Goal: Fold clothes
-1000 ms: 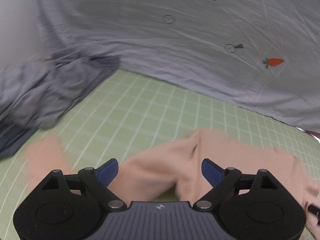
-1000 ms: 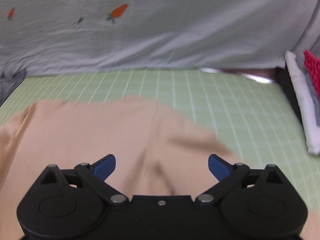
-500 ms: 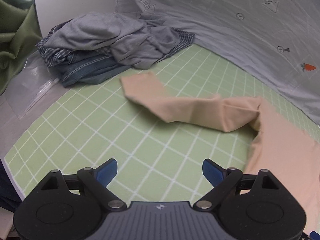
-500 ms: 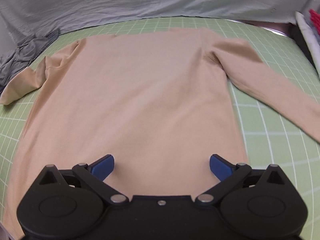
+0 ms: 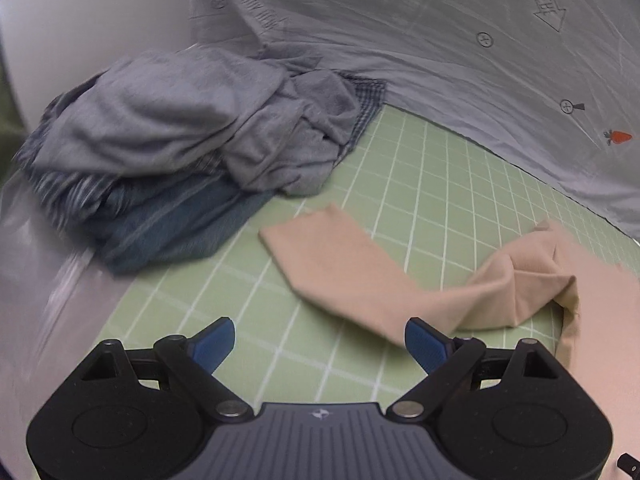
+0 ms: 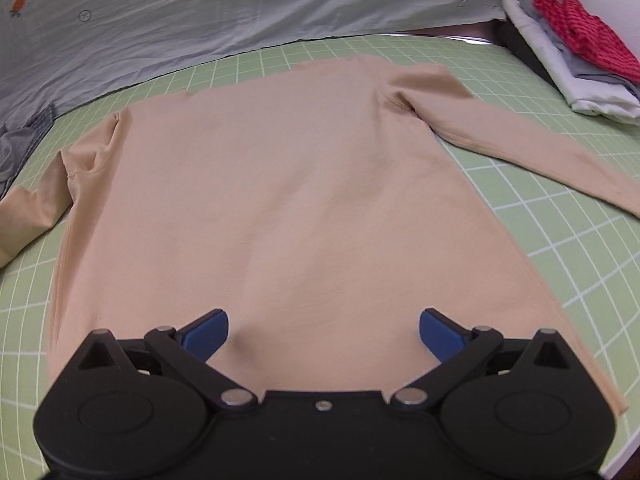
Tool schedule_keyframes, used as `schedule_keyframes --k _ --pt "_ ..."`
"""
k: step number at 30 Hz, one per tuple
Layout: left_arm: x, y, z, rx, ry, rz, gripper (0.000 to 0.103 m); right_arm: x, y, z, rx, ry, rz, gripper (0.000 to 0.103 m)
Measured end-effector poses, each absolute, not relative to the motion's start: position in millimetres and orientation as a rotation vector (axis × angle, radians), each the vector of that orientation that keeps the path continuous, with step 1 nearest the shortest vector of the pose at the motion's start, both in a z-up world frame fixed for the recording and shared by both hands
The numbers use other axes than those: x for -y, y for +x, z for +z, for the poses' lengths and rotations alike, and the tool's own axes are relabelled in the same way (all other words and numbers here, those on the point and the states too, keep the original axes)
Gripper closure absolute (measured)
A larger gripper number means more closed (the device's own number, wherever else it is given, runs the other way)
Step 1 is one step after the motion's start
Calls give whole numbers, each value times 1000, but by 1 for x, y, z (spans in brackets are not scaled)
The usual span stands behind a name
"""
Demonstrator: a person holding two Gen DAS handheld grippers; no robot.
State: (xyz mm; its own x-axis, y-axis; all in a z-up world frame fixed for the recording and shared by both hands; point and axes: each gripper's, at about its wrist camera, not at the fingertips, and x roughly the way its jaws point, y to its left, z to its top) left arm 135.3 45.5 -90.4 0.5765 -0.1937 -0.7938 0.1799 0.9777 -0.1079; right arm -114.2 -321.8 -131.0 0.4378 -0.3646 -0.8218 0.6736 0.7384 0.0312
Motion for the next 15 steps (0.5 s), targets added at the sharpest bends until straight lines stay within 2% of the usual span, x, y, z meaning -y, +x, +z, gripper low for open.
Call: schedule_keyframes --k 9,15 --pt "-17 223 -111 -939 39 -347 13 298 -93 -137 -959 408 -762 0" --pt "1 242 -133 -996 56 -381 33 298 -86 -138 -983 431 -793 0"
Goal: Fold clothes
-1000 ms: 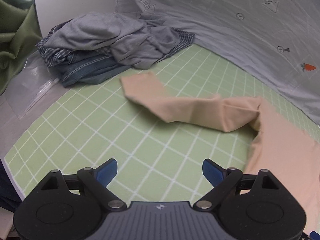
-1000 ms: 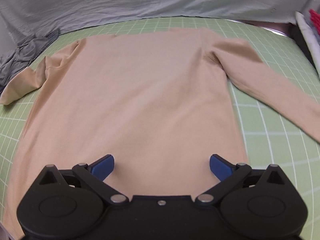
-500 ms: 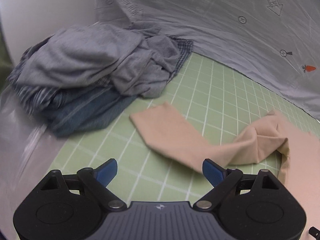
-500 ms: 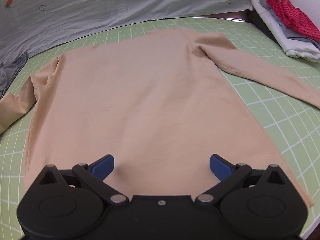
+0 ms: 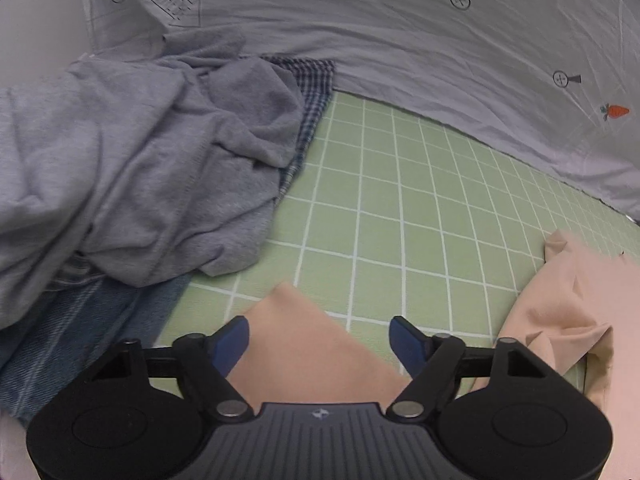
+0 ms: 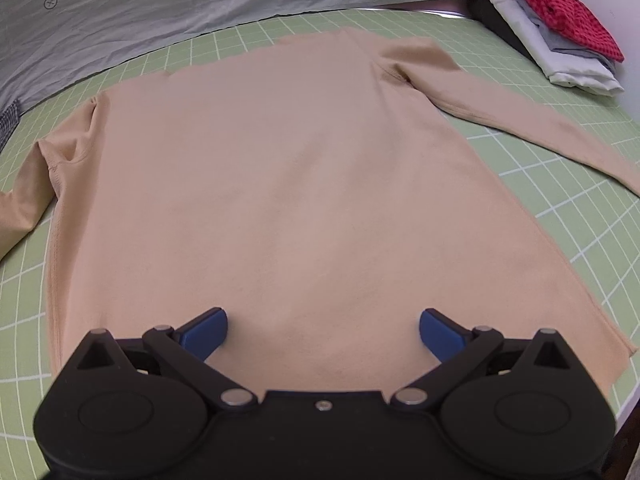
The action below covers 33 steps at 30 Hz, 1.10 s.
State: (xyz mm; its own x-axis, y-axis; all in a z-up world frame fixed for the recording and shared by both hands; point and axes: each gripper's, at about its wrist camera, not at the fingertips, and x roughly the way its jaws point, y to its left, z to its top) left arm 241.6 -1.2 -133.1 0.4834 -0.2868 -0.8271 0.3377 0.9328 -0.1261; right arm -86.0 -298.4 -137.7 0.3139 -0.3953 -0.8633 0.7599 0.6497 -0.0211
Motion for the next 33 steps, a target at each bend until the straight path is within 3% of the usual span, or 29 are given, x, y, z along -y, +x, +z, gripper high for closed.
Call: schedule_keyframes --k 1,4,7,8,14,22,26,33 --pt "3 242 -137 -1005 63 -376 43 298 -86 -138 -985 434 -798 0" --pt "4 237 -140 -971 80 -354 52 298 -85 -138 -984 439 -807 0" --pt "-3 236 -141 -943 79 -316 97 296 -85 -138 -979 441 -810 0" --pt "-8 238 -140 -955 39 -317 100 296 -85 -138 -978 441 -809 0" --pt "-43 219 -105 -858 -89 -279 102 298 -90 -139 -966 421 -779 0" --pt "-79 132 -43 -678 -215 -370 102 296 -96 -139 -944 380 -722 0" --pt "-80 83 -53 -741 -178 -419 102 292 -99 -139 -949 361 -691 0" --pt "-98 20 -113 -1025 -226 -438 103 289 -106 -140 -941 334 -653 0"
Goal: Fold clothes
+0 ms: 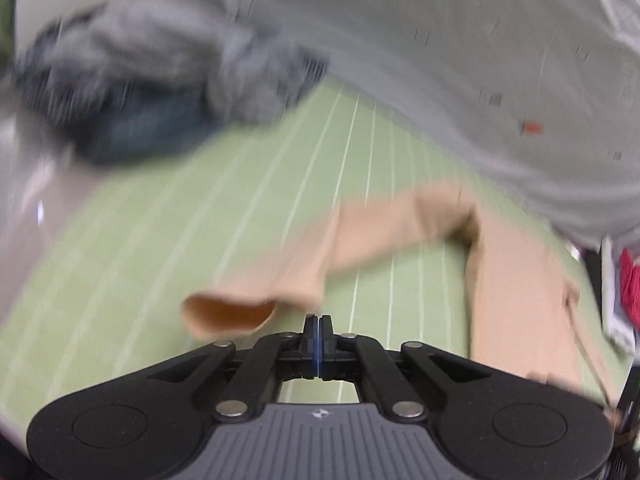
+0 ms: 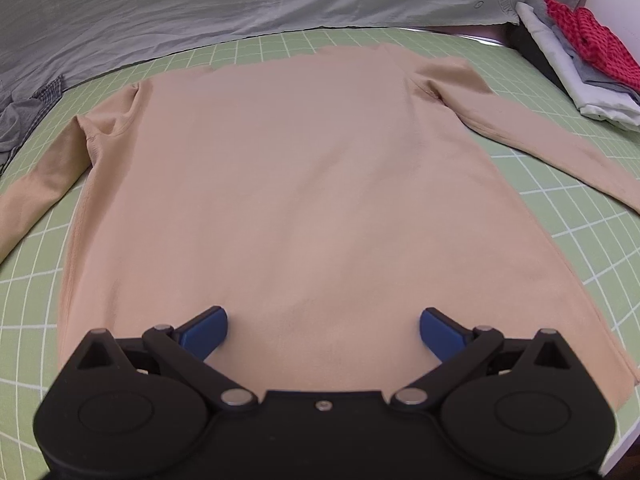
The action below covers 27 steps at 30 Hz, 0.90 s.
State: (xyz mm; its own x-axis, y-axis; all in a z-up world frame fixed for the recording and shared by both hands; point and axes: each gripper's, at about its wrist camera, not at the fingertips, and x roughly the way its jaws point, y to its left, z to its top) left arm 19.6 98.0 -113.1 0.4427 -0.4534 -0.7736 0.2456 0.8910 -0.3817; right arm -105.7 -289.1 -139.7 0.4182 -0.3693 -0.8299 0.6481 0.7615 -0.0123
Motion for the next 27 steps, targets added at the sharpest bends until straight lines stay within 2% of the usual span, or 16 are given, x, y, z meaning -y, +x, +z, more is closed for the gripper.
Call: schedule_keyframes --k 5,6,8,9,11,12,16,22,24,25,26,27 --pt "-115 0 -128 -1107 -280 -398 103 288 -107 -141 -936 326 -644 0" --pt "-118 -1 -127 -1099 -291 -387 100 288 -107 -141 -934 325 -644 0" --pt "-127 1 -124 -1084 -330 -363 75 288 -108 -141 -931 325 -645 0" --pt "-130 3 -121 -1070 -339 -349 68 288 -108 -141 -930 325 -645 0" --pt "-131 7 -116 -1039 -322 -314 42 286 -108 -141 -928 323 -645 0" --pt "-129 11 -114 -1026 -301 -301 38 285 -109 -142 -926 322 -646 0" --pt "-105 28 -110 -995 -185 -323 36 282 -110 -142 -920 322 -652 0" --pt "-51 44 -124 -980 34 -402 39 279 -111 -141 -923 324 -657 0" --pt "-38 46 -131 -971 102 -416 63 279 -111 -141 -926 325 -657 0" --pt "-34 48 -135 -981 126 -418 84 279 -111 -140 -927 326 -657 0" --pt "-32 49 -138 -985 142 -420 93 279 -112 -140 -928 327 -656 0" --pt "-31 48 -139 -974 151 -424 94 279 -112 -140 -930 327 -656 0"
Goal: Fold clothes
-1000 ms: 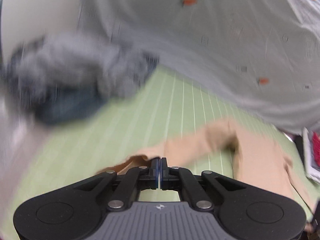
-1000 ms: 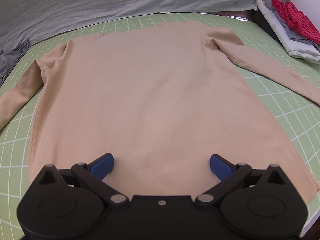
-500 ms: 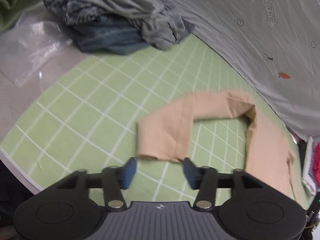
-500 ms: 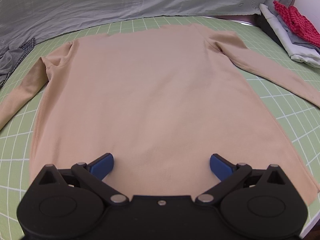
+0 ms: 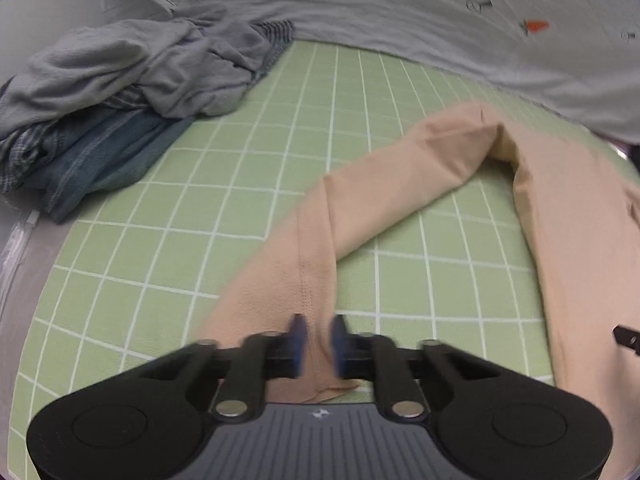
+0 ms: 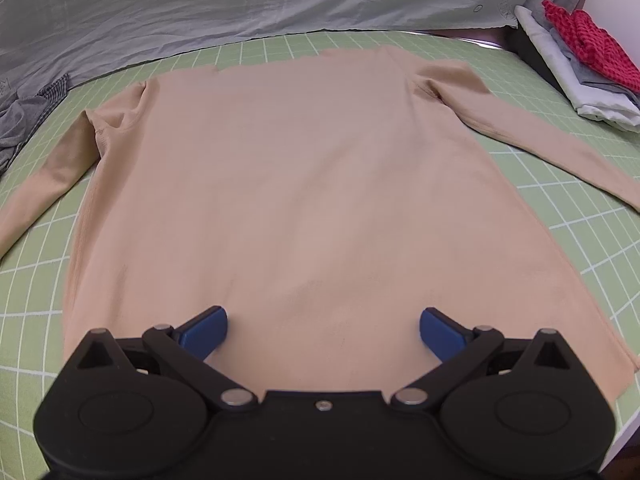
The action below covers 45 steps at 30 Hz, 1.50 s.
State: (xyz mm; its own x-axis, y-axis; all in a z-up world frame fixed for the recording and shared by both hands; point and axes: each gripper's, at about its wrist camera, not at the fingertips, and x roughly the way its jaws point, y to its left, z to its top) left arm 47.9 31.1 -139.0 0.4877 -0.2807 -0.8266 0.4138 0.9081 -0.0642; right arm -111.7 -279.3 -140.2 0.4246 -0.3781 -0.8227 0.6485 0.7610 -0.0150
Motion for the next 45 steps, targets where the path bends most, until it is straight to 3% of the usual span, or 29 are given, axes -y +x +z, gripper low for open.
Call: schedule_keyframes --k 2,10,19,22,26,38,41,42,43,45 --pt "-32 46 -138 -969 151 -447 102 278 -113 -140 -930 329 -659 0" --pt "-40 7 -118 -974 179 -715 102 275 -119 -142 -907 326 -670 0" --pt "-44 -30 -141 -1121 203 -897 101 273 -121 -142 -900 325 -672 0" --pt "-43 -30 -140 -1116 214 -888 97 274 -121 -142 -900 325 -671 0" --pt "-63 -18 -125 -1073 61 -835 67 275 -120 -141 -907 326 -667 0" --pt "-65 -4 -136 -1069 154 -619 63 273 -124 -142 -899 325 -666 0" --pt "-61 -9 -136 -1051 203 -618 68 271 -124 -143 -897 325 -669 0" --pt "-60 -10 -136 -1047 218 -623 77 271 -124 -143 -896 325 -669 0" --pt "-61 -9 -137 -1049 221 -627 100 270 -124 -143 -896 325 -669 0" --pt "-64 -6 -137 -1060 201 -631 99 270 -124 -143 -895 325 -669 0"
